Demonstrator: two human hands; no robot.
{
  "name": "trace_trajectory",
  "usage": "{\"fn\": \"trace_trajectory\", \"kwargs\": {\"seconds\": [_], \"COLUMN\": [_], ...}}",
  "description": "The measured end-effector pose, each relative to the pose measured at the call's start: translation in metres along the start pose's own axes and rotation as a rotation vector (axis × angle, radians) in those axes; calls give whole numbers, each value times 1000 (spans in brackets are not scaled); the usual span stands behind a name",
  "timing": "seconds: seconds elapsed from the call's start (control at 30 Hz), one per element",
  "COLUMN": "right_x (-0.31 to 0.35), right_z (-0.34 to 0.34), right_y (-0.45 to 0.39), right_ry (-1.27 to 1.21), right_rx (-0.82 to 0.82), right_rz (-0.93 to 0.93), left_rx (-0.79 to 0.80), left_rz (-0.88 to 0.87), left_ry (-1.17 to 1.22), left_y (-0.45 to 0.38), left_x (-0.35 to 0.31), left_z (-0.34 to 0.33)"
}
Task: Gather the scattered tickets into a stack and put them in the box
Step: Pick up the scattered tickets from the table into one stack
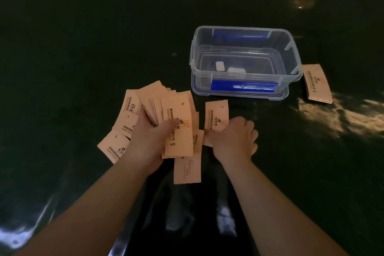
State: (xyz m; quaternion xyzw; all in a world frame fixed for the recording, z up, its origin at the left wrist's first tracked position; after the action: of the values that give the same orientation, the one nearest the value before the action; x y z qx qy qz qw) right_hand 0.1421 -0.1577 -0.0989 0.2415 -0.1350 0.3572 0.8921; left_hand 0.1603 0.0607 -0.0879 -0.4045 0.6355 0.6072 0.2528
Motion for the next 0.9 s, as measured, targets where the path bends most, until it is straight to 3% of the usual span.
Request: {"fn": "trace_trajectory", "kwargs": {"seconds": [0.17, 0.3, 0.4, 0.5, 0.63, 0.77, 0.9], "right_x": [-24, -5, 25, 39, 9, 19, 11], "right_z": [15, 31, 20, 10, 4, -33, -22], "right_y": [-6, 23, 47, 56, 58, 102, 102], "right_ry": [-461, -832, -722, -535, -357, 218, 191], "right_rx": [137, 279, 392, 402, 178, 96, 21], "right_rz": [-136, -29, 98, 180, 95, 495, 477], "left_rx": [-19, 13, 117, 125, 44, -24, -32], "left_rz": [10, 47, 100, 39, 4, -28, -20], "left_ry": [68, 142, 198, 75, 109, 133, 95], "left_y": [-6, 0, 10, 14, 11, 12, 12], "left_x": [-9, -1, 7, 4, -1, -4, 2], "left_z": [12, 7, -10, -9, 13, 29, 37]}}
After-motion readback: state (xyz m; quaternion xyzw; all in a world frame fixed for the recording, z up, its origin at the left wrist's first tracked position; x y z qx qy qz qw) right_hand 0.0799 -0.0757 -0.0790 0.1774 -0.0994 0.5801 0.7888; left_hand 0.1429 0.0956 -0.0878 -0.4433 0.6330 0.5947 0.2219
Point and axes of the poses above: each hand's wrist, its own y-axis away from the middle knuckle, its own z-axis out of the back of the hand, x = y × z, the point moved 9 cm from there along -y, towards the middle knuckle, and after that the axes turned 3 degrees about -x, right-handed, at the moved point
